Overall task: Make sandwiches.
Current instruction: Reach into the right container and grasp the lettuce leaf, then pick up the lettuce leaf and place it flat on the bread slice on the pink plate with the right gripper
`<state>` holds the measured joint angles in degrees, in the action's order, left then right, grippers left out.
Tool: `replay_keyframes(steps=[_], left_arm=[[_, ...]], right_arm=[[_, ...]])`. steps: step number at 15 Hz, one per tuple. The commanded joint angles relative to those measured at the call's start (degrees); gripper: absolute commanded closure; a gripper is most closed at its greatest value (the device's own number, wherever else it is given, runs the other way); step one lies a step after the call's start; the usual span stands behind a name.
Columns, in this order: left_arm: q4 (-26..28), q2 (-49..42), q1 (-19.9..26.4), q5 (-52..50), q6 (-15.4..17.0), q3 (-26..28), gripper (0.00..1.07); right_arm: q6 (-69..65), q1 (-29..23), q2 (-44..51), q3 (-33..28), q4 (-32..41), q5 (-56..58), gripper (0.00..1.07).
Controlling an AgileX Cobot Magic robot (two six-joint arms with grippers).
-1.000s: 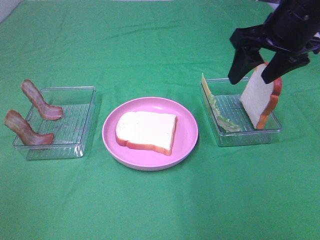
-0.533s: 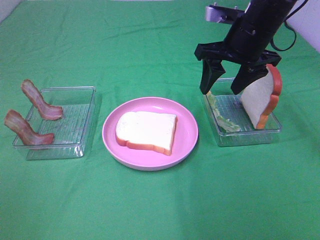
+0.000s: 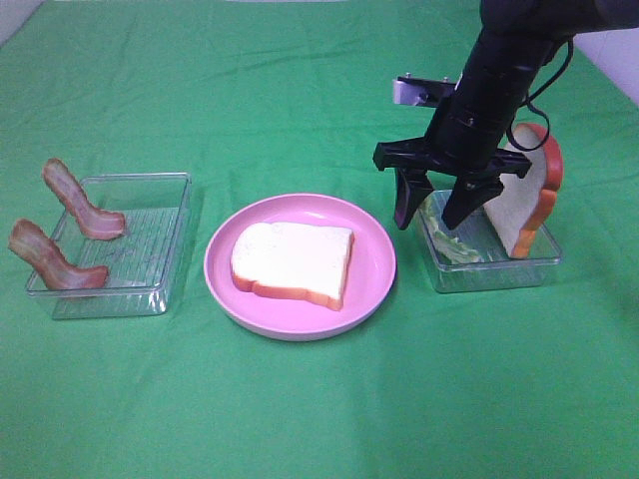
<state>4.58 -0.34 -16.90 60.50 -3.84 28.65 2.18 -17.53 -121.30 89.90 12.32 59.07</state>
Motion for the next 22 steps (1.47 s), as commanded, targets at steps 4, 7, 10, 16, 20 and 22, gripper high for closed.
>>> replay_keyframes(steps=[4,7,10,16,20,22], left_arm=[[-0.1,-1.3,-0.3,-0.6,0.0,-0.1,0.24],[-0.1,-1.3,-0.3,-0.6,0.0,-0.1,0.24],[-0.1,-1.3,-0.3,-0.6,0.0,-0.1,0.24],[-0.1,-1.3,-0.3,-0.6,0.0,-0.1,0.24],[-0.1,-1.3,-0.3,-0.6,0.0,-0.1,0.24],[-0.1,-1.3,-0.3,-0.6,0.0,-0.1,0.24]], right_arm=[[-0.4,0.0,0.0,0.2,-0.1,-0.1,1.04],[-0.4,0.0,0.1,0.2,-0.1,0.6,1.07],[-0.5,0.0,1.0,1.8,-0.2,4.3,1.07],[-3.4,0.0,12.2,2.0,-5.0,6.8,1.07],[-2.2,0.0,19.9,2.0,0.1,7.3,1.07],[2.5,0.0,22.2,2.0,6.1,8.2,1.07]])
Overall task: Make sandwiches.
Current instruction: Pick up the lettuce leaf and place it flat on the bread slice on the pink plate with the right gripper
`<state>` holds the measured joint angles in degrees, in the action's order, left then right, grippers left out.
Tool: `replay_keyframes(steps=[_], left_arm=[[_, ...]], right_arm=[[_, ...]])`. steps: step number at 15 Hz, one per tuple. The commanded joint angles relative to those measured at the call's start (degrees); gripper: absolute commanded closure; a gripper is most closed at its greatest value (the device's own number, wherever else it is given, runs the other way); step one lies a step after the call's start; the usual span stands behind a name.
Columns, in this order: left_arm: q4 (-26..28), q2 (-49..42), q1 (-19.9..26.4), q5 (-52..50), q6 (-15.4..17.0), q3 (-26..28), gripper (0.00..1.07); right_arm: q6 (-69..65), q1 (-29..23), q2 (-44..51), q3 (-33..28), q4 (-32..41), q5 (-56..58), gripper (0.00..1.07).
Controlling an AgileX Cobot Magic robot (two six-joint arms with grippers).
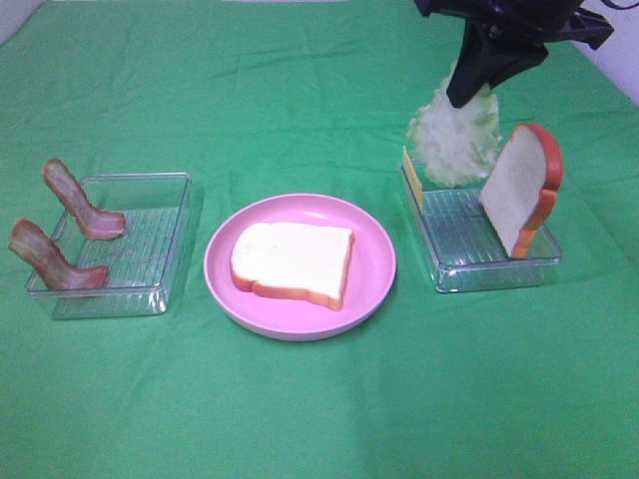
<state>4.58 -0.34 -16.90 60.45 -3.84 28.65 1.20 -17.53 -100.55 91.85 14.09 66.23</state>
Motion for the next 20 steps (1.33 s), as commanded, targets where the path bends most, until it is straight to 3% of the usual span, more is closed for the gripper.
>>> replay_keyframes(steps=[1,5,13,20], left_arm=[[-0.1,-1.3,-0.3,-0.6,0.0,-0.1,0.24],[-0.1,-1.3,-0.3,-0.6,0.0,-0.1,0.24],[-0.1,-1.3,-0.3,-0.6,0.0,-0.1,0.24],[-0.1,-1.3,-0.3,-0.6,0.0,-0.1,0.24]], right_arm=[[5.7,0.0,1.8,0.0,8.6,1.4,1.07],[12.8,-0.9,-0.7,-0.1,25.6,-1.0,1.07],[12.9,-13.8,-11.3,-0.1,27.5,-10.7,1.07],[11.2,-14.6,-21.5,-0.1,27.8,-17.6,1.07]])
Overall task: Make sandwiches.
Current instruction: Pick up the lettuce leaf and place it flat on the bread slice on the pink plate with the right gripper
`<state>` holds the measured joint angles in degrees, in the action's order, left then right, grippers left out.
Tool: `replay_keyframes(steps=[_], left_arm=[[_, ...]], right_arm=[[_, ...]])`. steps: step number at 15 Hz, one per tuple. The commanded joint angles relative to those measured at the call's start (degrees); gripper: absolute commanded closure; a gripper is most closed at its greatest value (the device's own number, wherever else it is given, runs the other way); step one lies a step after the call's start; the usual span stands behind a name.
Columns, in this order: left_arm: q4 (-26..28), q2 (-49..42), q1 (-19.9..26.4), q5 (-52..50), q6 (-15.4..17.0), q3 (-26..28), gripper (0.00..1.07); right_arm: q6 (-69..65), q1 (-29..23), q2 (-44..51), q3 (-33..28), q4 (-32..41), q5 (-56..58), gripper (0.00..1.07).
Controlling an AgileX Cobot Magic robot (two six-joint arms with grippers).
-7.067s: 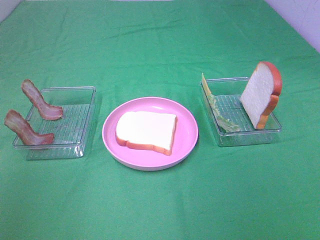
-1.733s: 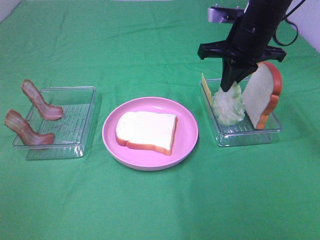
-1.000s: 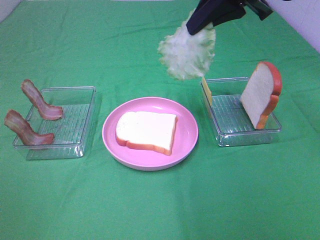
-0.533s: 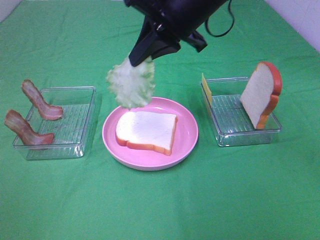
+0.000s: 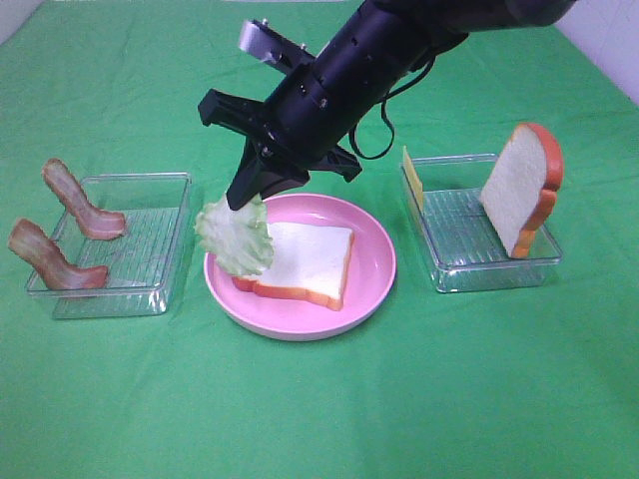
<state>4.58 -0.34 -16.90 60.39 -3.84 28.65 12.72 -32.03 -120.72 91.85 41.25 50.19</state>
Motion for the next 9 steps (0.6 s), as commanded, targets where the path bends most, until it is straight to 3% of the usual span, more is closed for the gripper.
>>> replay_keyframes(steps=[1,6,9], left_arm=[[-0.2,-1.3,-0.3,-0.5,0.0,-0.1,0.24],[-0.2,-1.3,-0.3,-0.5,0.0,-0.1,0.24],[-0.2,-1.3,-0.3,-0.5,0.0,-0.1,0.24]], right_arm=[[-0.3,0.0,-2.2,-0.1,0.2,-2.3,1.07],[-9.9,0.0,-3.2,-0.1,-14.6,-8.5,1.07],[-13.2,0.0,-3.2,-0.1,-19.9,-8.6,1.07]])
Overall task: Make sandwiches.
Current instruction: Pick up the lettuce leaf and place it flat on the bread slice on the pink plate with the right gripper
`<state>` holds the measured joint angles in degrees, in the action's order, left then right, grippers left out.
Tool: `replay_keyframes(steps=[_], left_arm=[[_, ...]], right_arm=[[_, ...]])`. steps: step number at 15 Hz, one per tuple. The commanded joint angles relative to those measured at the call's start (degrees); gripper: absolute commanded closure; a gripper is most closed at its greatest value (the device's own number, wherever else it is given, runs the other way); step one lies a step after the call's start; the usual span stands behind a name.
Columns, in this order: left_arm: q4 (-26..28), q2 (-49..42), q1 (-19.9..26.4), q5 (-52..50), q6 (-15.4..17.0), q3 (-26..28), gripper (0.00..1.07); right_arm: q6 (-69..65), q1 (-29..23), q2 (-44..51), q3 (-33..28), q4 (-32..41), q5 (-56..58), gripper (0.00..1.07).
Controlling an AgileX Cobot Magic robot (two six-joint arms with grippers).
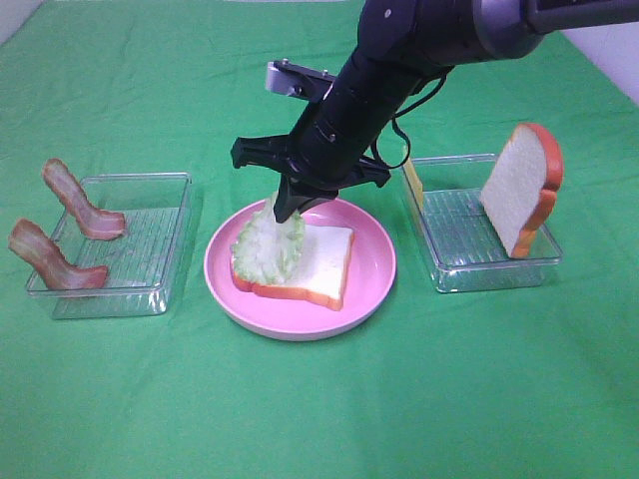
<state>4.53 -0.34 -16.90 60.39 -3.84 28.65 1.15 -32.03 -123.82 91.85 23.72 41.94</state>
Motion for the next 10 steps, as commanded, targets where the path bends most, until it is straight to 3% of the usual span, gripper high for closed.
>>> replay_keyframes(steps=[1,3,8,10], left_arm=[[-0.1,-1.3,-0.3,-0.5,0.0,-0.1,0.24],[-0.1,-1.3,-0.3,-0.5,0.0,-0.1,0.24],[-0.1,-1.3,-0.3,-0.5,0.0,-0.1,0.24],[-0.1,-1.3,-0.3,-0.5,0.0,-0.1,0.24]], right_arm=[[-2.4,0.0,-0.1,-0.1,-3.6,-0.3,1.04],[-4.0,0.0,-0.1,-0.1,-6.2,-0.3,0.9],[-5.3,0.0,-0.1,-0.1,-8.0,0.3,0.43],[-5.3,0.0,0.9,0.1,-8.9,3.7,0.35]])
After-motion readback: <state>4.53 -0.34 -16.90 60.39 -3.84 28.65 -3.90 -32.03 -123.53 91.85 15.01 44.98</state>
